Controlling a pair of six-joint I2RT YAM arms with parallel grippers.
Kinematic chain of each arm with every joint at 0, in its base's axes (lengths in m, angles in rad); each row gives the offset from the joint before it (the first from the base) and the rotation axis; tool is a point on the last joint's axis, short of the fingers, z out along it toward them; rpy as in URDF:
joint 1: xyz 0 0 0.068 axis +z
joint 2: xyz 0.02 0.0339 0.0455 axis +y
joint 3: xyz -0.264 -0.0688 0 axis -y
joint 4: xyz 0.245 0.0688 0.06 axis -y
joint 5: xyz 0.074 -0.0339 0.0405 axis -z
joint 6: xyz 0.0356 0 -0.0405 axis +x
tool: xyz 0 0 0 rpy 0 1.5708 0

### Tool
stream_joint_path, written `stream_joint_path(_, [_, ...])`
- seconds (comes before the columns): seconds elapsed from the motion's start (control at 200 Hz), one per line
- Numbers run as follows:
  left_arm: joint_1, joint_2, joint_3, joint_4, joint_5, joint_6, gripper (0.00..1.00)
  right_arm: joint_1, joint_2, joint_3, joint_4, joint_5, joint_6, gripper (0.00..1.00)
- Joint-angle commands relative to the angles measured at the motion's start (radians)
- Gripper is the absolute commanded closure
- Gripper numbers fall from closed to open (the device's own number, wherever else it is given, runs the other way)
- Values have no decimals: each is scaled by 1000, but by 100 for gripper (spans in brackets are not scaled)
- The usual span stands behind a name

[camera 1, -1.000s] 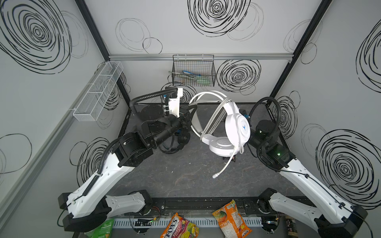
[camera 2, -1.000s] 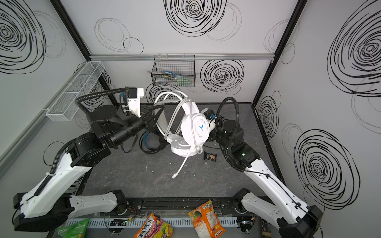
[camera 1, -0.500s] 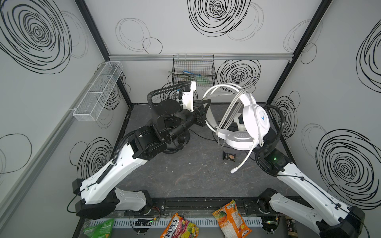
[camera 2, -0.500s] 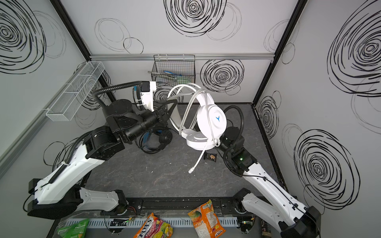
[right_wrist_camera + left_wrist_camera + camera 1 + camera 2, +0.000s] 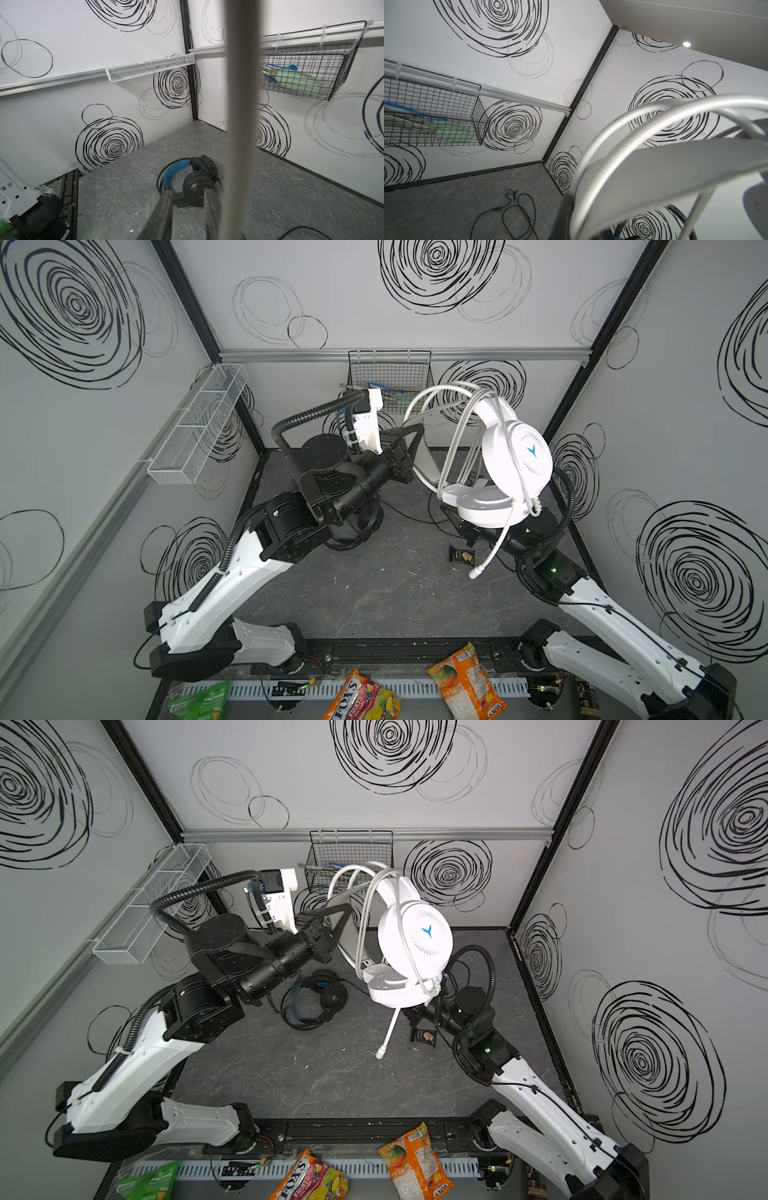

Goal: Wrap the headphones
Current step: 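Raise the white headset with the left gripper while the right wraps cable around the earcup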

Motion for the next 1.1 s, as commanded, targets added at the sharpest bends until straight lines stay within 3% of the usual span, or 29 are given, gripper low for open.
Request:
stream_joint_path(0.0, [-4, -25, 40, 142, -14, -55, 100, -5, -10, -23, 52, -19, 29, 69])
stream_joint_path(0.57, [-1, -17, 58, 170, -25, -89, 100, -2, 0, -113, 102, -77, 98, 66])
stream_joint_path(1.096, [14, -7, 55, 190, -73, -154, 100, 2, 21, -141, 101, -152, 104, 100])
